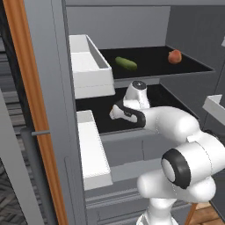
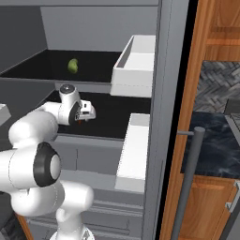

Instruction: Gather the cucumber and onion from the fridge and place them on a tray on the dining counter. Then gather the fish and chicken drumstick from the fridge and place them on the other tray.

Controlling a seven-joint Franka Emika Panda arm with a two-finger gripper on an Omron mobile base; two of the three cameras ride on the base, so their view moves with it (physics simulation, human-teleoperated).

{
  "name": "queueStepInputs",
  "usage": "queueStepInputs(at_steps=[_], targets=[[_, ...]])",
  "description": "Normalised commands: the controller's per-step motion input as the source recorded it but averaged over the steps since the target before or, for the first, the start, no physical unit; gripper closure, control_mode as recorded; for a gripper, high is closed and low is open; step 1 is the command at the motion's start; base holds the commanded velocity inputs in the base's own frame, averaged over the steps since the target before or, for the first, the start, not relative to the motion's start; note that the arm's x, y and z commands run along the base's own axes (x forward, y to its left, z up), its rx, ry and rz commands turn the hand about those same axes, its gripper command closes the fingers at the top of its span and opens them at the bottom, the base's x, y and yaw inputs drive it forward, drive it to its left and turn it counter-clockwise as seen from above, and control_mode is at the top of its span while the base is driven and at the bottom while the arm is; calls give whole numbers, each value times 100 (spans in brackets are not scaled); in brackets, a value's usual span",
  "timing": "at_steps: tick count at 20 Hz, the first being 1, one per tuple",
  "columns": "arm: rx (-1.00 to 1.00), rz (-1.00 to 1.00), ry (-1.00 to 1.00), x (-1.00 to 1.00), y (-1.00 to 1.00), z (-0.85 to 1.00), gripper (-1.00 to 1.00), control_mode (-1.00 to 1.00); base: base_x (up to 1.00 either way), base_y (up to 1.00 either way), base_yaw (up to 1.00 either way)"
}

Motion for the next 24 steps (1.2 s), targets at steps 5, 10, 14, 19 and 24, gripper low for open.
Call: queueStepInputs(at_steps=[5, 10, 14, 19, 24], targets=[[-6, 0, 0, 37, 17, -24, -100, -100, 0, 0, 0], [-9, 0, 0, 8, 4, -43, -100, -100, 0, 0, 0], [-6, 0, -3, -13, 0, -53, 100, -100, 0, 0, 0], [0, 0, -12, -27, 0, -32, 100, -100, 0, 0, 0], [0, 0, -6, -37, -4, -23, 100, -100, 0, 0, 0]])
